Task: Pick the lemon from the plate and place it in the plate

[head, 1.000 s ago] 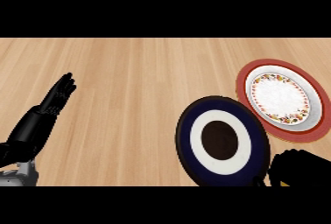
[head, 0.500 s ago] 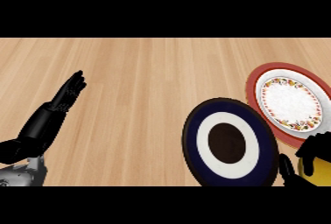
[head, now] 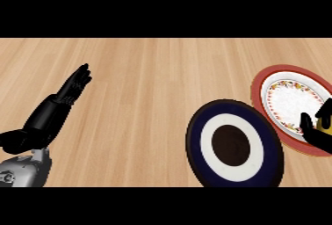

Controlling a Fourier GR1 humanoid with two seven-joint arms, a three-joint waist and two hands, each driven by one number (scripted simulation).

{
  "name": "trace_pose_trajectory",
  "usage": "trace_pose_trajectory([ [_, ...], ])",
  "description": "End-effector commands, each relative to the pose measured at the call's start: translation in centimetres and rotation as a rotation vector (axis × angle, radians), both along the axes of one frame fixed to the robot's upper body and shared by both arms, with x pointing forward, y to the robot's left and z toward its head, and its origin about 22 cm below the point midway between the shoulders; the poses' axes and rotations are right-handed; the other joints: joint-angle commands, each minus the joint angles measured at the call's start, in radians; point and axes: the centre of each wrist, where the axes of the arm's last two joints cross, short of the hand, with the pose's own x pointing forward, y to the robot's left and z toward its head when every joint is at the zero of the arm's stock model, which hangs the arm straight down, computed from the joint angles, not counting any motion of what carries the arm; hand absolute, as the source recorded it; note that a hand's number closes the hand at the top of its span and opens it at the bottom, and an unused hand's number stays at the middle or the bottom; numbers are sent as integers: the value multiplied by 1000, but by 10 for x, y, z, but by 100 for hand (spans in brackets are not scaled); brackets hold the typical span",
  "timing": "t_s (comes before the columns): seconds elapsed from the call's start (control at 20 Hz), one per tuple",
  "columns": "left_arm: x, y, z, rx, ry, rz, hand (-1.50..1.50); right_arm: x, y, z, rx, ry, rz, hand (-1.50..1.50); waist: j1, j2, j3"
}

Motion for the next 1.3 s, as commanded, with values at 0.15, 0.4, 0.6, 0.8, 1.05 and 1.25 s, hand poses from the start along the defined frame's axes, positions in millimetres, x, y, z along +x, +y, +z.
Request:
trace_pose_trajectory([
  [0.15,9,-10,15,-9,-14,-24,0,42,-33,-39,51,226,-133,150,20,5,0],
  [0.4,12,8,-7,-10,-5,-6,0,72,-35,-83,52,278,-98,-150,11,4,0],
  [0.6,5,1,0,-9,14,-32,0,79,-55,-92,101,177,-22,-150,5,0,0],
  [0.8,4,-5,-8,6,-10,-7,0,87,-66,-88,220,99,29,-150,0,0,0],
  [1.05,-11,18,-4,3,16,8,0,70,-68,-80,338,38,177,-150,-13,-7,-1],
  [1.25,-6,0,-11,-8,3,36,0,71,-81,-61,615,61,255,-150,-27,-7,0],
])
